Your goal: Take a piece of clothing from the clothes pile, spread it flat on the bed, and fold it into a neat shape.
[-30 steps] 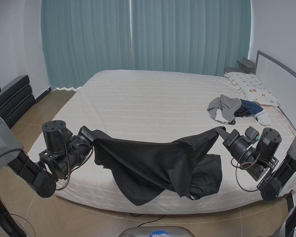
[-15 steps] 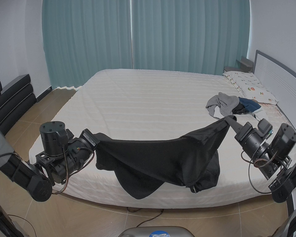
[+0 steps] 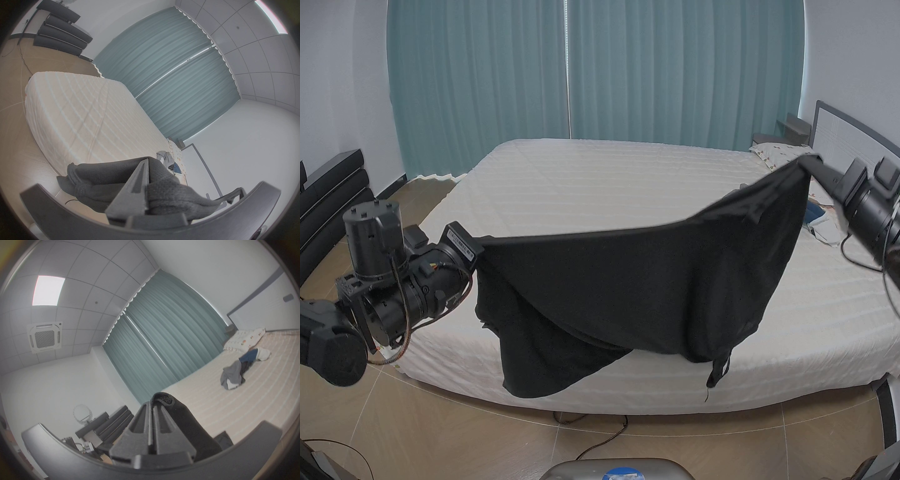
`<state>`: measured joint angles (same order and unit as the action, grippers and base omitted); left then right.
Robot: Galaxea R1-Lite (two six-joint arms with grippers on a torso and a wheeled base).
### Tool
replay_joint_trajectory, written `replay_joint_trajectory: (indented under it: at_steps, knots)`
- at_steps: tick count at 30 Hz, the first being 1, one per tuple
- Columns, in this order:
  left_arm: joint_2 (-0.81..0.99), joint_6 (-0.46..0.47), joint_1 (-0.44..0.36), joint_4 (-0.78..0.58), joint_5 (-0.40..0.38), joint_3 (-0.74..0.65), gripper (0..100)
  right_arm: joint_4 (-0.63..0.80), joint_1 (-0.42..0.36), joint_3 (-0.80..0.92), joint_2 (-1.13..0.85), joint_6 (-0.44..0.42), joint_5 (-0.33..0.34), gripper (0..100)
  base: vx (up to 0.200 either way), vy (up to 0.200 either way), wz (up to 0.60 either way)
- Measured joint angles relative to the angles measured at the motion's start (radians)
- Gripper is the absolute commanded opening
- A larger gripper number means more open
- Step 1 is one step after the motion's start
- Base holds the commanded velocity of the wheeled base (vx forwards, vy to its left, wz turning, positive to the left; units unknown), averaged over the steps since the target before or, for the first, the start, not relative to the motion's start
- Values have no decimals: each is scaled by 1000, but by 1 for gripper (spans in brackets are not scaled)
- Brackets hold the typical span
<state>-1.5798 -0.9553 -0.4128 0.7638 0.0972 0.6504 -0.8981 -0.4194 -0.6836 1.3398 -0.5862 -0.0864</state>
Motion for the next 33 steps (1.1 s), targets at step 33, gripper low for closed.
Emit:
replay_joint_trajectory:
  at_steps: [33]
  knots:
    - [-504, -17, 53, -302, -2, 684, 0, -35, 201, -538, 580, 23, -82, 0, 152, 0, 0]
